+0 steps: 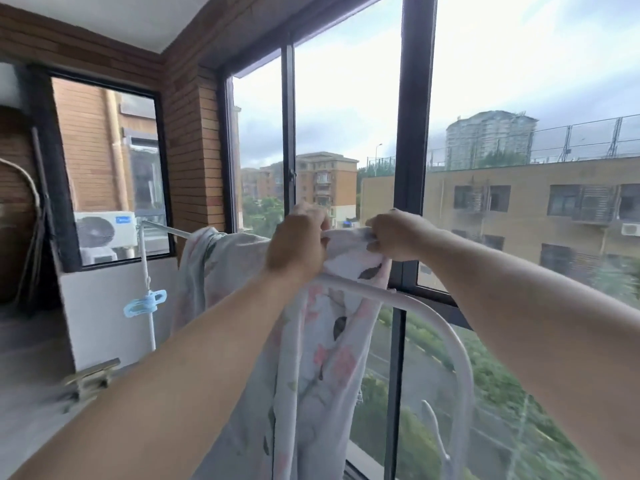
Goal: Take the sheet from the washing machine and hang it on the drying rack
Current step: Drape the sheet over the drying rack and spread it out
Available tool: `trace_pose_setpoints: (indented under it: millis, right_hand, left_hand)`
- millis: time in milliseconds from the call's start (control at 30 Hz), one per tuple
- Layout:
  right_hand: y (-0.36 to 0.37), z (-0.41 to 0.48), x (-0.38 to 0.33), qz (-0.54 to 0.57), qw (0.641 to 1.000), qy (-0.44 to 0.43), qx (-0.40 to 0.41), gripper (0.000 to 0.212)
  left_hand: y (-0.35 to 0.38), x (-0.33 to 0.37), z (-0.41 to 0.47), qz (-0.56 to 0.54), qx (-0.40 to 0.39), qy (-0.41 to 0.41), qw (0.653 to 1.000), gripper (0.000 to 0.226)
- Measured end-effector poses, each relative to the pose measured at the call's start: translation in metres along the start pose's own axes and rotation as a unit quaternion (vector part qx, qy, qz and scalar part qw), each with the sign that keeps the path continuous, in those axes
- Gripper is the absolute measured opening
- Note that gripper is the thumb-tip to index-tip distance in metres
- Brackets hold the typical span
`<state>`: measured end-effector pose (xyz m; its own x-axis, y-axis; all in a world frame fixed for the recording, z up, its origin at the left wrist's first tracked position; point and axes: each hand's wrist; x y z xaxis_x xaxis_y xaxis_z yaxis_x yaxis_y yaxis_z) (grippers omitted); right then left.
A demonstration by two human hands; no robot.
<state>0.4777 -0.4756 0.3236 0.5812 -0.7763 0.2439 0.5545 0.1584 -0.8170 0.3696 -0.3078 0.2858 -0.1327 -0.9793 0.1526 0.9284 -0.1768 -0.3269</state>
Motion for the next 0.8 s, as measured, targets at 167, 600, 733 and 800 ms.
trace_pose_setpoints:
  millis: [167, 600, 733, 800]
  right_hand:
    - [0.021, -0.039, 0.009, 0.007, 0.999, -0.027, -0.041, 0.015]
    - [0.068, -0.082, 0.013, 0.527, 0.726, 0.441, -0.014, 0.009]
    - [0.045, -0.076, 0.014, 0.619, 0.635, 0.455, 0.085, 0.018]
    - [0.037, -0.074, 0.020, 0.528, 0.724, 0.395, 0.201, 0.014]
  left_hand:
    - [-0.013, 0.023, -0.016, 0.035, -0.030, -0.005, 0.999, 0.027]
    - [-0.034, 0.044, -0.080, 0.027, -0.077, -0.056, 0.995, 0.028]
    - [-0.038, 0.056, -0.079, 0.046, -0.078, -0.056, 0.994, 0.030]
    - [-0.036, 0.061, -0.079, 0.068, -0.081, -0.060, 0.993, 0.029]
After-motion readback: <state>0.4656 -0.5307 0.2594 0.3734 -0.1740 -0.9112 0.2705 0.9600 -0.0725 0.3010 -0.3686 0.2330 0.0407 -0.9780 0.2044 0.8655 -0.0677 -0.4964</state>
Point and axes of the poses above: each hand's wrist, its own z-axis towards the middle knuckle, its own y-axis out of the palm, x = y × z, and after that the axes turned 11 degrees about x, right-handed
